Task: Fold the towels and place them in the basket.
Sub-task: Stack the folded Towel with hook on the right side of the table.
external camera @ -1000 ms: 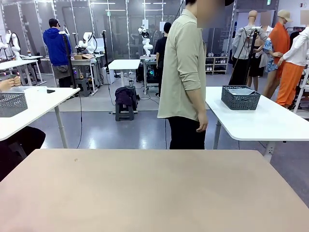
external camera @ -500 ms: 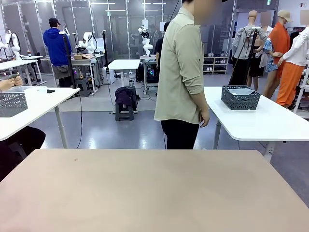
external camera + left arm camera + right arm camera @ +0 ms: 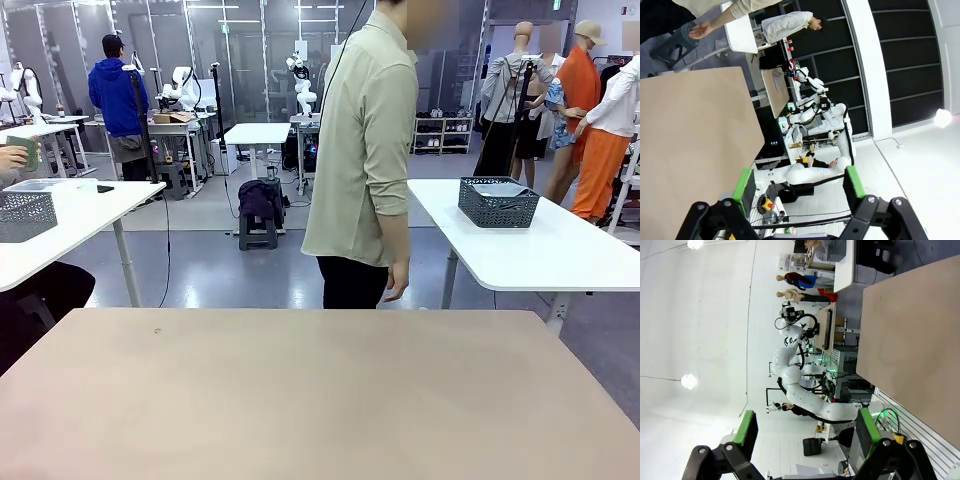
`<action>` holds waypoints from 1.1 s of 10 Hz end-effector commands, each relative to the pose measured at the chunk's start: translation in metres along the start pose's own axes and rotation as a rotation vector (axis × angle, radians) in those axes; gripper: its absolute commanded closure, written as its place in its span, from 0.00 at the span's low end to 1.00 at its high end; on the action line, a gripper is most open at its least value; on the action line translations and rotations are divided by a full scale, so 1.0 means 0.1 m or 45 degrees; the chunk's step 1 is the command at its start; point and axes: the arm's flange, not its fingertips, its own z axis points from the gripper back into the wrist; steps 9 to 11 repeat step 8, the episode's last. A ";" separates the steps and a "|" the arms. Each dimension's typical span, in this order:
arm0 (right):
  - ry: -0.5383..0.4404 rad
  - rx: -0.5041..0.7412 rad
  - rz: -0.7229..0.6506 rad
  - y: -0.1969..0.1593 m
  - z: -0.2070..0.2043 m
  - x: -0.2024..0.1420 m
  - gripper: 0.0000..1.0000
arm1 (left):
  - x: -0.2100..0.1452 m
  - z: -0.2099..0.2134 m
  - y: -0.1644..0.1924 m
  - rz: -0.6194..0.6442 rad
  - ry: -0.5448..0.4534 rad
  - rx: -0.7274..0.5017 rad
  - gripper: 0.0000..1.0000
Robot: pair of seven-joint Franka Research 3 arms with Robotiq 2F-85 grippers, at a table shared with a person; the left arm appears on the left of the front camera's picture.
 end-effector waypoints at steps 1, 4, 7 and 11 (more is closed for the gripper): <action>0.007 0.002 0.000 0.00 -0.01 0.00 0.00 | 0.00 -0.01 0.00 -0.004 0.001 -0.004 0.10; 0.007 0.002 0.000 0.00 -0.01 0.00 0.00 | 0.00 -0.01 0.00 -0.004 0.001 -0.004 0.10; 0.007 0.002 0.000 0.00 -0.01 0.00 0.00 | 0.00 -0.01 0.00 -0.004 0.001 -0.004 0.10; 0.007 0.002 0.000 0.00 -0.01 0.00 0.00 | 0.00 -0.01 0.00 -0.004 0.001 -0.004 0.10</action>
